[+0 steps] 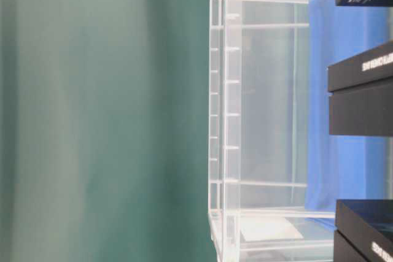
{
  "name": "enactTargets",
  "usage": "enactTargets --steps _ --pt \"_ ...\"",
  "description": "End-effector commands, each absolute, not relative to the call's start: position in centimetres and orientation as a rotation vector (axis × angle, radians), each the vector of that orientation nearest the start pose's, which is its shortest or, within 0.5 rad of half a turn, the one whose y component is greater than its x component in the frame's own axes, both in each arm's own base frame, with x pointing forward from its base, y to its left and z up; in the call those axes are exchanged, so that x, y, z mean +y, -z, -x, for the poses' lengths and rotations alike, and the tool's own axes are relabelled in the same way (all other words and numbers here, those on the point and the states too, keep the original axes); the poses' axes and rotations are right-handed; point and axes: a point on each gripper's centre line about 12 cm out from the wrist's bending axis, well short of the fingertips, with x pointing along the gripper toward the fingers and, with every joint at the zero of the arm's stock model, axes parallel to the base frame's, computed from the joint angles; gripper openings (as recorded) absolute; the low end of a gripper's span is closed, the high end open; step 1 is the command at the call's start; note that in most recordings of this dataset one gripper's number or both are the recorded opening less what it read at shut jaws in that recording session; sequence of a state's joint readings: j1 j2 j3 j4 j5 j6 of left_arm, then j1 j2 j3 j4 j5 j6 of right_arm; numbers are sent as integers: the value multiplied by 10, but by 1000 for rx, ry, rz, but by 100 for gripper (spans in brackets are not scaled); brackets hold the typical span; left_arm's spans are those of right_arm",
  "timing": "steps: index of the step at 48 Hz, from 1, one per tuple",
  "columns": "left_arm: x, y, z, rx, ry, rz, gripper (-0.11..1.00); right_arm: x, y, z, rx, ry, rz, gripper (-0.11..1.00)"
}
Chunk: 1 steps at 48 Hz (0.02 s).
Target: Take out the box from the case.
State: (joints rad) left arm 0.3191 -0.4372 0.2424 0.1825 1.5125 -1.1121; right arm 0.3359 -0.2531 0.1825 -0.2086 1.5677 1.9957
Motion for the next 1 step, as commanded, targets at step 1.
enactTargets --steps 1 --pt "97 -376 -230 936 -1098 1003 96 71 -348 -266 921 1211 -1238 88"
